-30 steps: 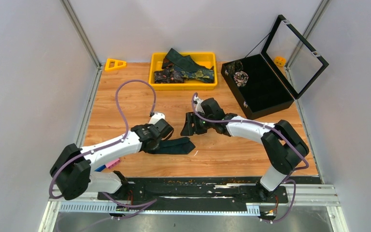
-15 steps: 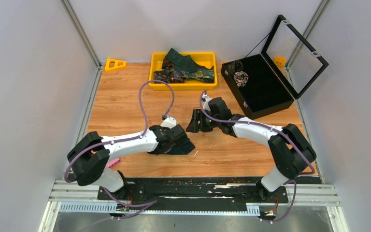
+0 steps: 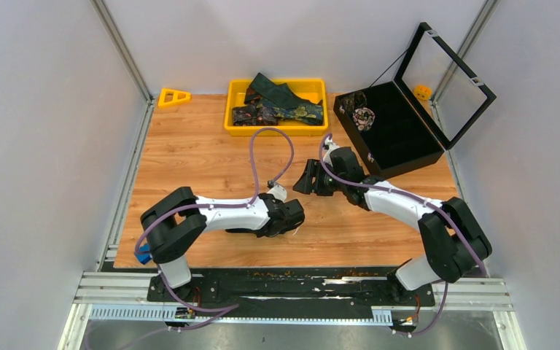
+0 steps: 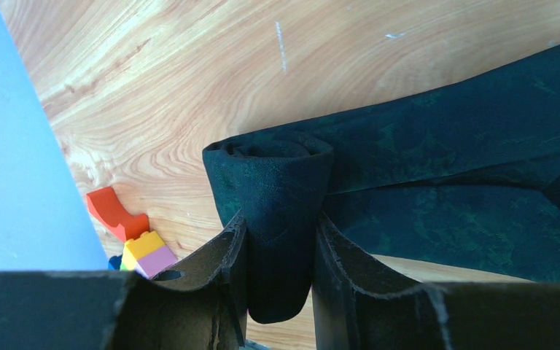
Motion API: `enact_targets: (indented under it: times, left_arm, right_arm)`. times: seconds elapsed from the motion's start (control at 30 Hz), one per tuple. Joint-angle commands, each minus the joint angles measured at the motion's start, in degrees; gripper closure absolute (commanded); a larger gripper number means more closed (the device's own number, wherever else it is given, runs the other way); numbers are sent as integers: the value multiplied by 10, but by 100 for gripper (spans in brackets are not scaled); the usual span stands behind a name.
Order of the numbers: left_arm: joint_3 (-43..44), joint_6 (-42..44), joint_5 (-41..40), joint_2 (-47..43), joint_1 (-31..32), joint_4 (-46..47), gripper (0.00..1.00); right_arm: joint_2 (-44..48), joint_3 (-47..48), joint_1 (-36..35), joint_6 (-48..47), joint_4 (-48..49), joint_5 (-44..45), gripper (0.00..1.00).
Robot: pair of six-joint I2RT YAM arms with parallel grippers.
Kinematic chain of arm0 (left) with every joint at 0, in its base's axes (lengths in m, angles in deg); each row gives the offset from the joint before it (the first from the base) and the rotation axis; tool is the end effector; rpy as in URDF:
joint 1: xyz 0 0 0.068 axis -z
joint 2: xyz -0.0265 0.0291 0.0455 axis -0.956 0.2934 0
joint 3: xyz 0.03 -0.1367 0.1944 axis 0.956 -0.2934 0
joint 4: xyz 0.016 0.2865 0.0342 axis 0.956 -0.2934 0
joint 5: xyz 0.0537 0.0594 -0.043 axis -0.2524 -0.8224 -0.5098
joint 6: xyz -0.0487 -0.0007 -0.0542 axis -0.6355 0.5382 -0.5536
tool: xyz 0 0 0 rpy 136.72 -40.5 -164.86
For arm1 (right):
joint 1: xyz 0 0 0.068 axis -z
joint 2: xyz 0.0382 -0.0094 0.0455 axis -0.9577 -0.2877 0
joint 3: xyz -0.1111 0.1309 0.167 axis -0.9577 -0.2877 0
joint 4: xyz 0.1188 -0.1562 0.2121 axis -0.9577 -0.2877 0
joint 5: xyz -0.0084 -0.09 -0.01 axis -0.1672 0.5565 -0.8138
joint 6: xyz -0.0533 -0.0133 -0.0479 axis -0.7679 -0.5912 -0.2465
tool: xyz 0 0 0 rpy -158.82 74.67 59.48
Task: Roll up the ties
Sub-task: Roll the tie at the center of the board.
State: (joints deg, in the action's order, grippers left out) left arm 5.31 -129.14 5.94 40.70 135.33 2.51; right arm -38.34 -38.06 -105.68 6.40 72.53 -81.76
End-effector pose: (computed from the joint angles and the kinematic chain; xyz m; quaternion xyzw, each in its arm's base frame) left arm 0.1747 -0.2435 0.0894 0.1860 0.9081 0.2485 0.2809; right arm 0.2874 0.2033 0.1296 -0.0531 0.8949 0.3415 0.2823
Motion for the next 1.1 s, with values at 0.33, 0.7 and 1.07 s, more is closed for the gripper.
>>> enact_targets:
  times: [0.33, 0.7, 1.07]
  left_arm:
    - [31, -15, 43, 11, 21, 23, 50]
    - [18, 5, 75, -49, 21, 60, 34]
    - [-28, 20, 52, -176, 21, 89, 9]
  right_arm:
    - [13, -3, 3, 15, 35, -2, 39]
    - [11, -5, 3, 15, 42, -3, 39]
    - [1, 9, 1, 11, 39, 3, 40]
